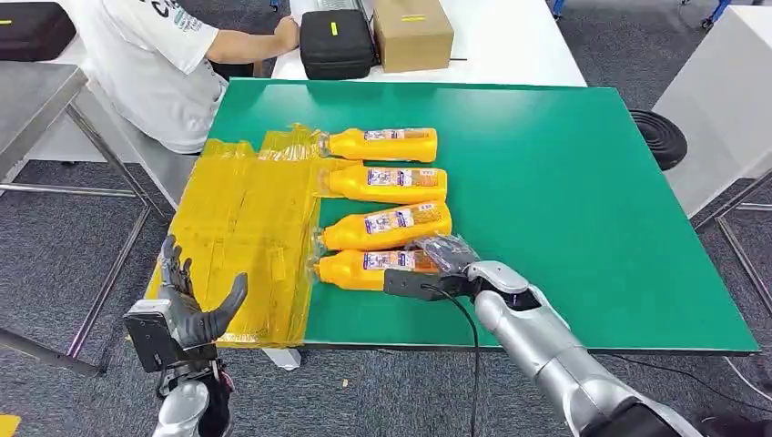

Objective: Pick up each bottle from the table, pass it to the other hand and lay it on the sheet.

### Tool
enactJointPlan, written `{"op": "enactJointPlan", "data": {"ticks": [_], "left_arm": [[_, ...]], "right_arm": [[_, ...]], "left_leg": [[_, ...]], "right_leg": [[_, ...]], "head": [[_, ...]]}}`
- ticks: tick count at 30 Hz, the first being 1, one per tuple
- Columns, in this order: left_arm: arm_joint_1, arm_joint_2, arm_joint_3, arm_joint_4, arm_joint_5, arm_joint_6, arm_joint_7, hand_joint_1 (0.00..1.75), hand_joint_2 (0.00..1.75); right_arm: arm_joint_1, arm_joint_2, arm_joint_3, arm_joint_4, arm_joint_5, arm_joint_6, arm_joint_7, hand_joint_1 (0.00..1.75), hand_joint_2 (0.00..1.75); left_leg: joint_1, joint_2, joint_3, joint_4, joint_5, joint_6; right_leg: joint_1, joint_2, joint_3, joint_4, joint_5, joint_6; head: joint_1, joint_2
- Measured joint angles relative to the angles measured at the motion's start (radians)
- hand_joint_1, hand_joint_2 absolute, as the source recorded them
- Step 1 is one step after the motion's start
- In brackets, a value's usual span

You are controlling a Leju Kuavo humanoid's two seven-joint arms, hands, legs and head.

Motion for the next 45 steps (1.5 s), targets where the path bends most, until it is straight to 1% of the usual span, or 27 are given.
{"op": "enactJointPlan", "data": {"ticks": [3,7,9,11,19,21,22,26,39,45], "left_arm": [[0.000,0.000,0.000,0.004,0.003,0.000,0.000,0.00,1.75],[0.000,-0.002,0.000,0.010,0.007,0.000,-0.005,0.00,1.75],[-0.001,-0.005,0.000,0.015,0.007,-0.003,-0.011,0.00,1.75],[-0.005,-0.008,0.000,0.017,0.008,-0.003,-0.015,0.00,1.75],[-0.014,-0.011,0.021,0.017,0.012,-0.007,-0.019,0.00,1.75],[-0.010,-0.015,0.021,0.016,0.032,-0.007,-0.022,0.00,1.75],[-0.007,-0.015,0.021,0.015,0.051,-0.007,-0.024,0.00,1.75],[-0.006,-0.014,0.039,0.006,0.104,-0.007,-0.027,0.00,1.75],[-0.007,-0.015,0.054,-0.003,0.138,-0.007,-0.027,0.00,1.75],[-0.001,-0.016,0.067,-0.010,0.264,-0.047,-0.024,0.00,1.75]], "right_arm": [[0.008,0.002,-0.003,0.000,-0.047,-0.038,-0.070,1.75,1.75],[0.056,0.020,-0.027,-0.035,-0.133,-0.088,-0.216,1.75,1.75],[0.077,0.027,-0.046,-0.075,-0.178,-0.114,-0.320,1.75,1.75],[0.092,0.044,-0.067,-0.113,-0.206,-0.131,-0.378,1.75,1.75],[0.166,0.091,-0.143,-0.231,-0.223,-0.176,-0.403,1.75,1.75],[0.211,0.111,-0.170,-0.274,-0.228,-0.203,-0.419,1.75,1.75],[0.235,0.119,-0.182,-0.295,-0.228,-0.213,-0.421,1.75,1.75],[0.281,0.137,-0.225,-0.326,-0.226,-0.223,-0.421,1.75,1.75],[0.293,0.154,-0.253,-0.338,-0.222,-0.227,-0.417,1.75,1.75],[0.308,0.159,-0.263,-0.338,-0.220,-0.236,-0.404,1.75,1.75]], "left_leg": [[0.000,0.000,0.000,0.000,0.000,0.000],[0.000,0.000,-0.001,0.000,0.000,0.000],[0.000,0.000,-0.001,0.000,0.000,0.000],[0.000,0.000,-0.001,0.000,0.000,0.000],[0.000,-0.001,-0.001,0.000,0.000,0.000],[0.000,-0.001,-0.001,0.000,0.000,0.000],[0.000,-0.001,-0.002,0.000,0.000,0.000],[0.000,-0.001,-0.002,0.000,-0.001,-0.001],[0.000,-0.001,-0.002,0.000,0.000,0.000],[0.000,-0.001,-0.002,0.000,-0.001,-0.001]], "right_leg": [[0.000,0.000,0.000,0.000,0.000,0.000],[0.000,0.000,-0.001,0.000,0.000,0.000],[0.000,0.000,-0.001,0.000,0.000,0.000],[0.000,0.000,-0.001,0.000,0.000,0.000],[0.000,0.000,-0.001,0.000,-0.001,0.000],[0.000,-0.001,-0.001,0.000,-0.001,0.000],[0.000,-0.001,-0.001,0.000,-0.001,0.000],[0.000,-0.001,-0.001,0.000,-0.001,0.000],[0.000,-0.001,-0.001,0.000,-0.001,0.000],[0.000,-0.001,-0.001,0.000,-0.001,0.000]], "head": [[0.000,0.000],[-0.001,0.000],[0.000,0.000],[-0.001,0.000],[0.000,0.000],[0.001,0.000],[-0.001,0.000],[0.000,0.000],[0.000,0.000],[0.000,0.000]]}}
